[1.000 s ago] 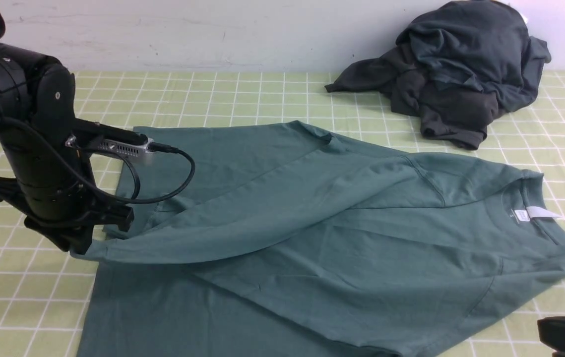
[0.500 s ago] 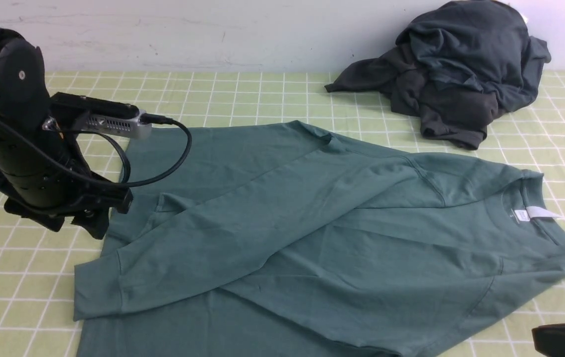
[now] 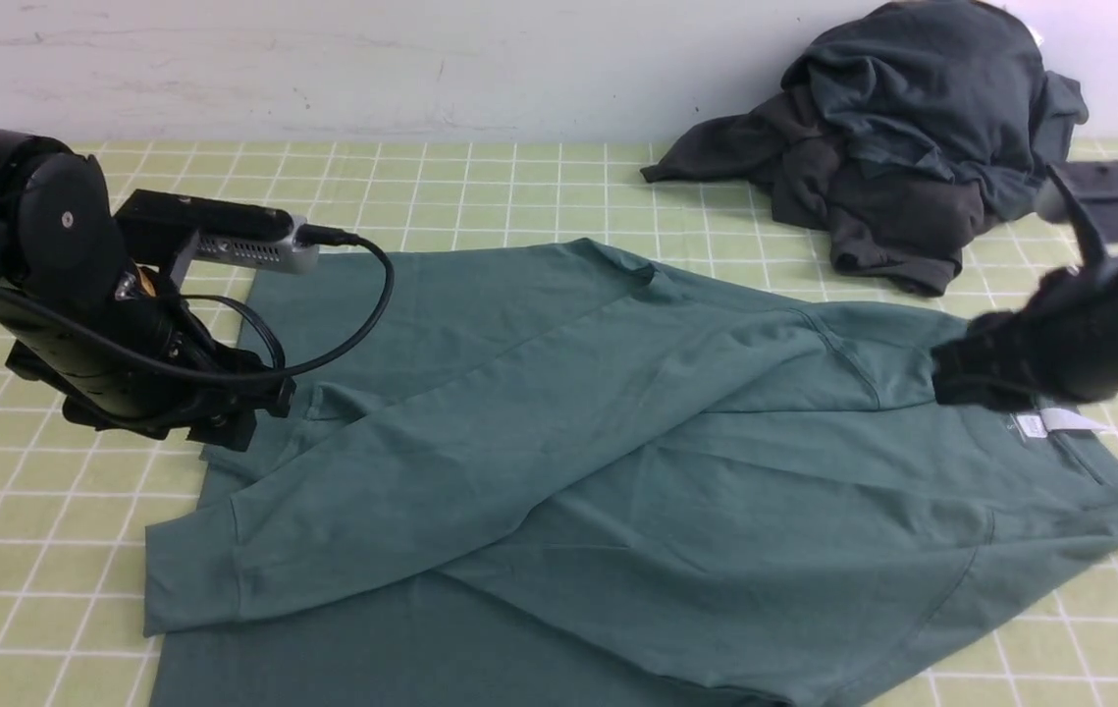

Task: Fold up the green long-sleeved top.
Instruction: Use the right arm to clamp the right edge of the fabric

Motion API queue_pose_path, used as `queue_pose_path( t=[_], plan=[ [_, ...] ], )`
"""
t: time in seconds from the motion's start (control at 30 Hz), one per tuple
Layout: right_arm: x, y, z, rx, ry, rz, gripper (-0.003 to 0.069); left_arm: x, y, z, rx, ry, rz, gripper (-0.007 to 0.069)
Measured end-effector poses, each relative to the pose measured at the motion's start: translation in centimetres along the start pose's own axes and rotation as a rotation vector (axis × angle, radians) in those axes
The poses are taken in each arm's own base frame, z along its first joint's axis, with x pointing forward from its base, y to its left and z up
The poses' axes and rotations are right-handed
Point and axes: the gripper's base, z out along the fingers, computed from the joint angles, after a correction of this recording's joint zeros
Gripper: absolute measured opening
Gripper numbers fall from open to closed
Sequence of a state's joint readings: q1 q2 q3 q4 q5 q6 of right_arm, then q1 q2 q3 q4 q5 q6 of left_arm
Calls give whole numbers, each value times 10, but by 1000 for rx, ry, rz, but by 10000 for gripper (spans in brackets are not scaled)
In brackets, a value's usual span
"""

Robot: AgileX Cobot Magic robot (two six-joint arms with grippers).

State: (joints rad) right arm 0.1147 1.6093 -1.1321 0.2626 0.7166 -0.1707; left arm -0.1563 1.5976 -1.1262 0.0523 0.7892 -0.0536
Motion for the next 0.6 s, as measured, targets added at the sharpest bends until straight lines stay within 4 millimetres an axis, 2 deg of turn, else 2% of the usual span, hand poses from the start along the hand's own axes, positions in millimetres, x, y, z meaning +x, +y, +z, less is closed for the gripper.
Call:
queue_pose_path(
  t=[0.13,0.33,0.43,0.53,0.6],
  plan=[
    [-33,-9,55,25,89,17,357,1,0,0,0,7,-1,409],
    [-53,-19,121,79,237,7,367,2,0,0,-1,22,3,409],
    [-56,-14,139,100,273,-46,363,2,0,0,-1,22,3,409],
    [-56,-8,147,100,283,-71,343,2,0,0,-1,22,3,409],
    [-56,-3,151,103,291,-121,288,2,0,0,0,21,3,409]
  ],
)
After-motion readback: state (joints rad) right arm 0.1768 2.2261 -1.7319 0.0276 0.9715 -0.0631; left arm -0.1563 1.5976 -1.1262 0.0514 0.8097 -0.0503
